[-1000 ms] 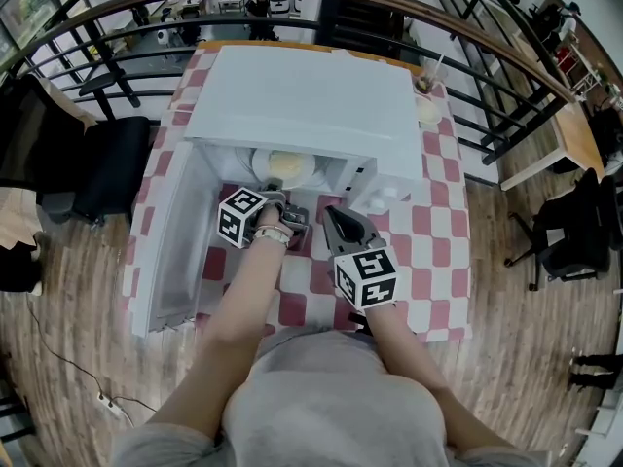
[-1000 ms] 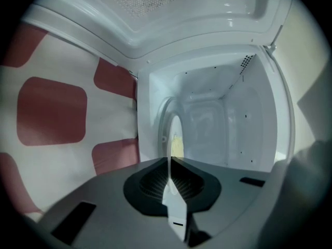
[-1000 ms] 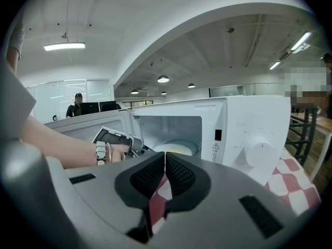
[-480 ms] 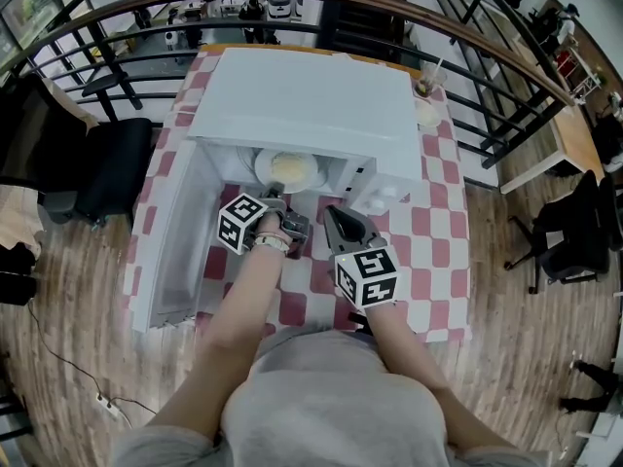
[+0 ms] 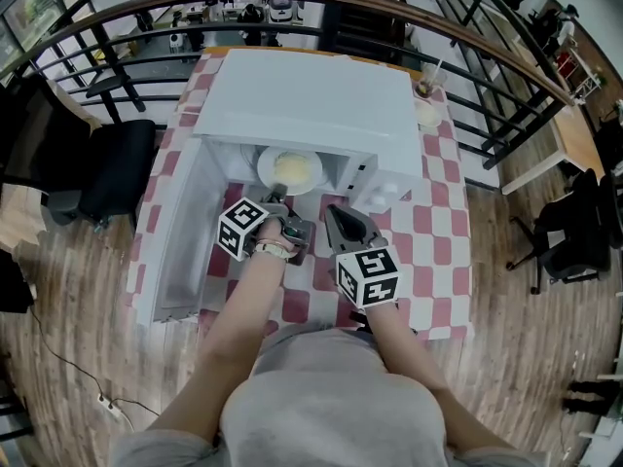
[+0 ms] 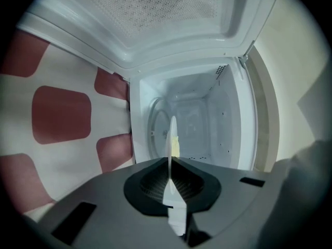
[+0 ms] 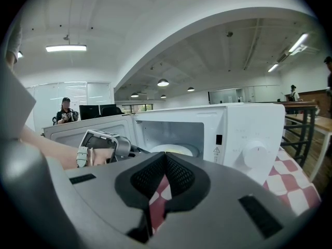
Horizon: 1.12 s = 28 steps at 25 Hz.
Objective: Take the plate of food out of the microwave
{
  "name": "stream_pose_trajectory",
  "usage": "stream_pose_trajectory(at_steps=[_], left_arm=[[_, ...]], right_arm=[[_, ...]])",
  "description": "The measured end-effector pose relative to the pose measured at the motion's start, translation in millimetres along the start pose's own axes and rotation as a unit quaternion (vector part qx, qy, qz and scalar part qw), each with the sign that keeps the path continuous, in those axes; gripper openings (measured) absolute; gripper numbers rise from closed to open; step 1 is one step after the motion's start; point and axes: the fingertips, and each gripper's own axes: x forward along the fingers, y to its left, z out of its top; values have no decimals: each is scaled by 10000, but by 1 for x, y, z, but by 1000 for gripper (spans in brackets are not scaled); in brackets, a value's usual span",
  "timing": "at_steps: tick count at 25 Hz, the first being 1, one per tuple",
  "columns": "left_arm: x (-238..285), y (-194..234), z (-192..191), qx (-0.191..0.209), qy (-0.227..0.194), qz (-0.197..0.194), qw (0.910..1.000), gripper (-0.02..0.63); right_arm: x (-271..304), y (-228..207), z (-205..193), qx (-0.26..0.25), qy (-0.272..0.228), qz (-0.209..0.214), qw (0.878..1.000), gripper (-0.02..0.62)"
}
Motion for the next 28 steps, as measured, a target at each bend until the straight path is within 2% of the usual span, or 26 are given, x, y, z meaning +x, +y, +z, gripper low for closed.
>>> stream_pose_trajectory(at_steps=[19, 28], left_arm=[[-49, -23, -5, 28, 30, -368, 9993, 15], [-76, -31, -10, 73, 118, -514, 9986, 15]], right_arm=[[-12, 9, 14, 33, -314, -180, 9993, 26], [-27, 17, 30, 30, -721, -367, 9967, 26]])
